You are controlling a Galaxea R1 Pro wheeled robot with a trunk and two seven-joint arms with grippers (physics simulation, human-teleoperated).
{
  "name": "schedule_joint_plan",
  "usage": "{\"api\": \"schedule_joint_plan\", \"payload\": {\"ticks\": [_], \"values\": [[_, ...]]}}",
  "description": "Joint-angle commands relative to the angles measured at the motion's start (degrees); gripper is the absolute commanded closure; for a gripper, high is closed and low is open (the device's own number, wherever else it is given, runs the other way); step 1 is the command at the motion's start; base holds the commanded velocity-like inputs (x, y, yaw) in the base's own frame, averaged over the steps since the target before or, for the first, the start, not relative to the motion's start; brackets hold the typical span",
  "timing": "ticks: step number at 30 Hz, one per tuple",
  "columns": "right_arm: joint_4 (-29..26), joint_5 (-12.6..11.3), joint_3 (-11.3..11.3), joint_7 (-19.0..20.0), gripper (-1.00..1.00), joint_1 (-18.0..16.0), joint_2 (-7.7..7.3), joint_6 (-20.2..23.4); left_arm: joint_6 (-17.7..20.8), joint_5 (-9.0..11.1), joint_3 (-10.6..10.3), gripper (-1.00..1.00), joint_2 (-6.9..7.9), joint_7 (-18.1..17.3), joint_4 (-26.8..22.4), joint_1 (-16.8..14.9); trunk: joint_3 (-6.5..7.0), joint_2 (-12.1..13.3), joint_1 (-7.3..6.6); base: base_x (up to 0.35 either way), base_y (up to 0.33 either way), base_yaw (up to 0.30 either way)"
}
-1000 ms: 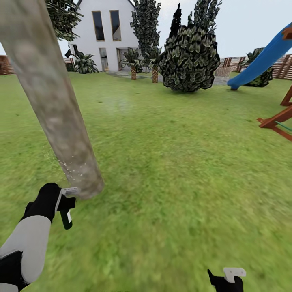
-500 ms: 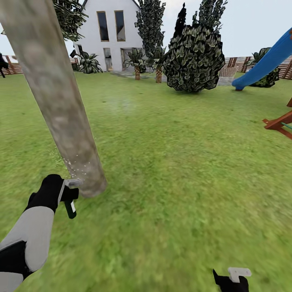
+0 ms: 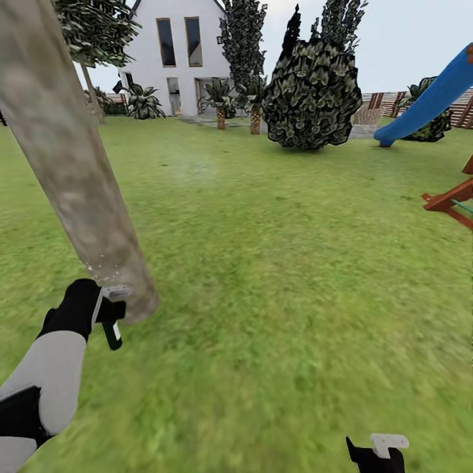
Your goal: In the garden, pick up the pesticide atomizer on the floor and spray pesticide onto both trees until each tree trunk is fully covered.
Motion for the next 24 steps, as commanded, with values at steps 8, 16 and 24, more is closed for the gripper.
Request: {"api": "schedule_joint_plan", "payload": {"ticks": [8, 16, 24], "values": [[0.11, 0.14, -0.45, 0.45, -1.0, -0.03, 0.07, -0.16, 0.17, -0.66, 0.2, 1.0, -0.2, -0.56, -0.07, -0.55, -0.05, -0.02, 0.0, 0.062, -0.271, 0.0], [0.11, 0.14, -0.45, 0.45, -1.0, -0.02, 0.1, -0.17, 0.17, -0.74, 0.18, 1.0, 0.2, -0.56, -0.07, -1.5, -0.05, -0.02, 0.0, 0.001, -0.276, 0.145], [0.11, 0.14, -0.45, 0.45, -1.0, -0.05, 0.16, -0.18, 0.23, -0.79, 0.24, 1.0, 0.12, -0.56, -0.03, -2.38, -0.05, -0.02, 0.0, 0.056, -0.263, 0.275]]}}
